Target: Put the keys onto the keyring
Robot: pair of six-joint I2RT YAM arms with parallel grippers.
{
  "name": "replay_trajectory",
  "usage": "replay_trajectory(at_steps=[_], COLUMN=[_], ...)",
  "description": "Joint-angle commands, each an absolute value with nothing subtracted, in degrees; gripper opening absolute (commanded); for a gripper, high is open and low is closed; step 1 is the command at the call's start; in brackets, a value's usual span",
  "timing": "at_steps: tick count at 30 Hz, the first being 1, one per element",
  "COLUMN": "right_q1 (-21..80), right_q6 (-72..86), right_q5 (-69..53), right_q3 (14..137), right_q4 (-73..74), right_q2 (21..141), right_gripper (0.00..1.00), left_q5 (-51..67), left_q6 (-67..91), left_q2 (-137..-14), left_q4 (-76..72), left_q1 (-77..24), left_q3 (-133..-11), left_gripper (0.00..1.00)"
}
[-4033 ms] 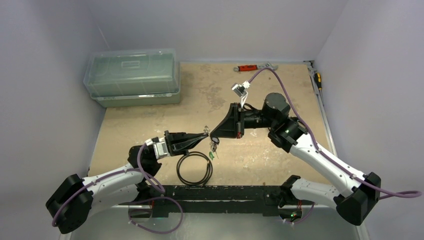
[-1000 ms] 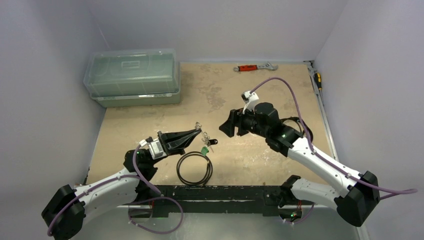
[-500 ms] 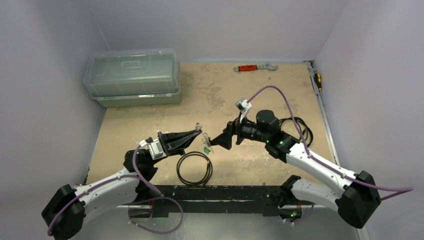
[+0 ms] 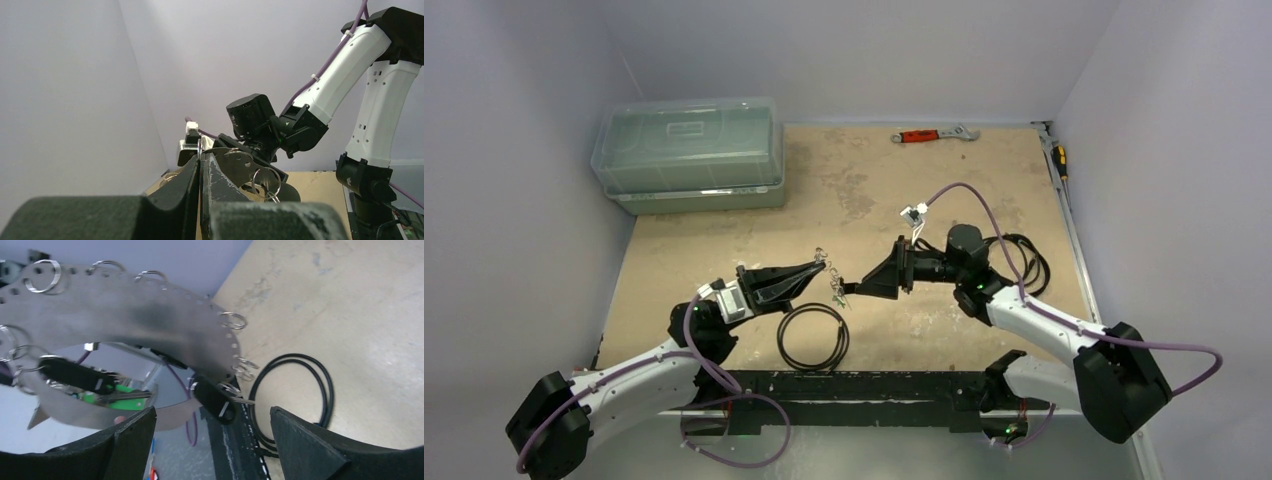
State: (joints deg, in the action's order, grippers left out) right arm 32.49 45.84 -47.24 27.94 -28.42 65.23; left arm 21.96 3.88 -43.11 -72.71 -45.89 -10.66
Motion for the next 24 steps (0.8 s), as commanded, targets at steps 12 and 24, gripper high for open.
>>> replay_trajectory(at_steps=[12,24], right_q1=[32.5,33.5], right_q6=[56.0,59.0], right_q5=[-52.9,-54.9], right_q3=[26.4,26.6], right_q4=[-47.9,-51.3], right_q2=[69.7,71.2], right_gripper=[0.78,0.51], left_q5=[22.1,21.6], left_q6=[4.5,3.8], left_q2=[-43.0,-43.1], left_q4=[-76.6,-76.6], left_q1=[-46.2,-46.2], left_q3=[-11.2,-11.0], left_gripper=[0.00,0.00])
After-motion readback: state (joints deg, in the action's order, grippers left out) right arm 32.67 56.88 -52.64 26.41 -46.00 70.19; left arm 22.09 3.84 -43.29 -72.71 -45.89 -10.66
